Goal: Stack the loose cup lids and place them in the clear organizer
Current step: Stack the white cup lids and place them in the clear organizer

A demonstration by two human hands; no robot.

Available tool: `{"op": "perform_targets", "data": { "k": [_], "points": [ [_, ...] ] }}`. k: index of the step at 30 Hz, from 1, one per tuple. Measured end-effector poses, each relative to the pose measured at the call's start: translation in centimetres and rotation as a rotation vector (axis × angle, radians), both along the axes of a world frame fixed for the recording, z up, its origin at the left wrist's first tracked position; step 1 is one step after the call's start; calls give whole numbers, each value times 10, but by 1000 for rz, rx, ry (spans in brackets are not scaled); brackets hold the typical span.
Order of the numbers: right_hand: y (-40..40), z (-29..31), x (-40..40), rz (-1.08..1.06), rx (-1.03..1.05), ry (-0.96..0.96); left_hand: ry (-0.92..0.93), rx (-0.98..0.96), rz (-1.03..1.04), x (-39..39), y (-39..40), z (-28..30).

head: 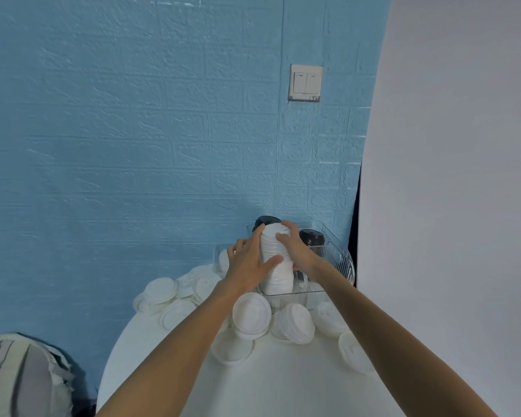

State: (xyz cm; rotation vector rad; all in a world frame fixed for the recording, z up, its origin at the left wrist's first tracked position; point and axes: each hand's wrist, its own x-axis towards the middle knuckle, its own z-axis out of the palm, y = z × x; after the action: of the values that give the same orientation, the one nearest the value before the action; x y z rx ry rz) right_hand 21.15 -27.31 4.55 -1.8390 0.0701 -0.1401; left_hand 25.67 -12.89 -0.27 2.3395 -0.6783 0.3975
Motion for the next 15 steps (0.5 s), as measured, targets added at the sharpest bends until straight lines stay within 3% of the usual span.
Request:
{"op": "perform_targets", "data": {
  "k": [4,15],
  "points": [
    [-2,-10,-2,-31,-33,-16,-26,26,-10,-1,0,-3],
    [-22,-22,-22,-26,-558,-288,-162,108,13,-7,3,0]
  ]
}}
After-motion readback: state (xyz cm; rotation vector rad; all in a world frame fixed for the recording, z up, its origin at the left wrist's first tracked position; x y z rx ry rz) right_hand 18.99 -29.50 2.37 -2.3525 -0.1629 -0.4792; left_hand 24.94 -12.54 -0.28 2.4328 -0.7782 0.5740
